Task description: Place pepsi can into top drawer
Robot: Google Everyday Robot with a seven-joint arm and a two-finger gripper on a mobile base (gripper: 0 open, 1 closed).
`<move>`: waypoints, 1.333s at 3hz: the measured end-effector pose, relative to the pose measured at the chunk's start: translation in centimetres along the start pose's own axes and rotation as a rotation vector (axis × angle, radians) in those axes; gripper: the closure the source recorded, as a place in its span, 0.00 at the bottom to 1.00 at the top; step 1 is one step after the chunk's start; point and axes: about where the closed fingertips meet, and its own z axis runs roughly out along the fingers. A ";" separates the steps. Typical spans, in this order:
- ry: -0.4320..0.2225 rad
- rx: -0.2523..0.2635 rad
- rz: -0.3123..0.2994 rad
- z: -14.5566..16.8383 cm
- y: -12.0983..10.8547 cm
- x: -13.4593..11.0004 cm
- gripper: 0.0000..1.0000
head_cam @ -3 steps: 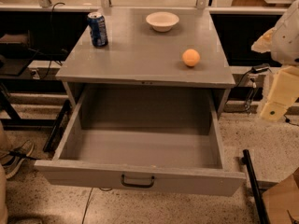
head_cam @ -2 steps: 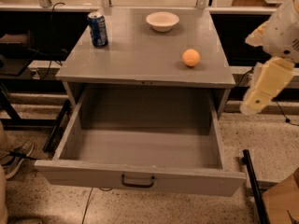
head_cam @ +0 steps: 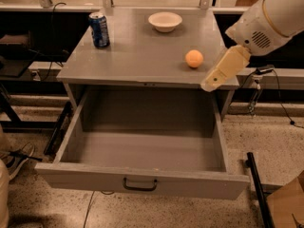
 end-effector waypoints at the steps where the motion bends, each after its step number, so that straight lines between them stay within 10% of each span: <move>1: 0.000 0.000 0.000 0.0 0.0 0.0 0.00; 2: -0.029 0.013 0.013 0.5 -0.5 -0.4 0.00; 4: -0.307 0.088 0.136 7.3 -7.6 -9.0 0.00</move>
Offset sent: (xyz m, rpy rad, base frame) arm 0.0193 0.0015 -0.0016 0.0620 -0.0444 -0.0319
